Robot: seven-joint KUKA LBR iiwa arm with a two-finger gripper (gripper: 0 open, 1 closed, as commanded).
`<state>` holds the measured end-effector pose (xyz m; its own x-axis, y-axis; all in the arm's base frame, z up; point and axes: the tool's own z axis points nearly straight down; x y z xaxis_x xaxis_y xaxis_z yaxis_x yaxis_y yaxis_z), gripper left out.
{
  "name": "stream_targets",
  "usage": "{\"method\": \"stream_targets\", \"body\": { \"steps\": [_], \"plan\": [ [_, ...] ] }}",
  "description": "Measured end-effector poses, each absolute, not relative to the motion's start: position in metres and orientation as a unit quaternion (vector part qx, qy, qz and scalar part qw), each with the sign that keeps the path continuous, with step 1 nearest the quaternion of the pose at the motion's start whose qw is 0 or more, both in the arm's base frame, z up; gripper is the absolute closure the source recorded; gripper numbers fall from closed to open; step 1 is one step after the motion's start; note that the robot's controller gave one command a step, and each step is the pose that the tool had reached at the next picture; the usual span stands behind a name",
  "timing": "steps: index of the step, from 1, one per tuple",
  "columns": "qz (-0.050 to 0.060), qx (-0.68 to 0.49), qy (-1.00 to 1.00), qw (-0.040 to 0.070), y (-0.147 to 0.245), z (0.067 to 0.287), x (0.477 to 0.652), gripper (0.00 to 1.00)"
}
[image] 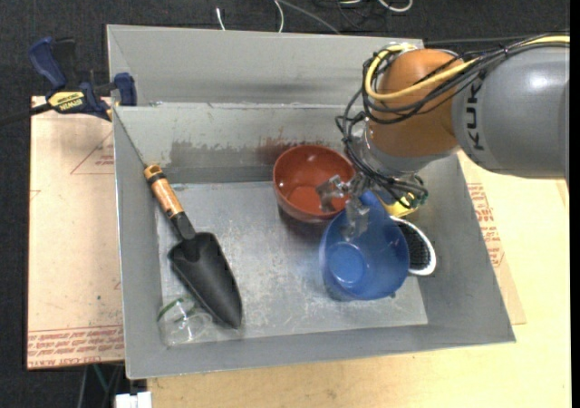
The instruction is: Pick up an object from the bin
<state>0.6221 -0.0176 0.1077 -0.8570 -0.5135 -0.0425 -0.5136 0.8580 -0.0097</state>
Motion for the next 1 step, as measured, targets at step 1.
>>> {"method": "stream_targets", "body": {
  "steps": [1],
  "plan": [
    [0.001,-0.267,0.964,0.022,-0.0176,0.1077,0.6221,1.00]
  ]
}}
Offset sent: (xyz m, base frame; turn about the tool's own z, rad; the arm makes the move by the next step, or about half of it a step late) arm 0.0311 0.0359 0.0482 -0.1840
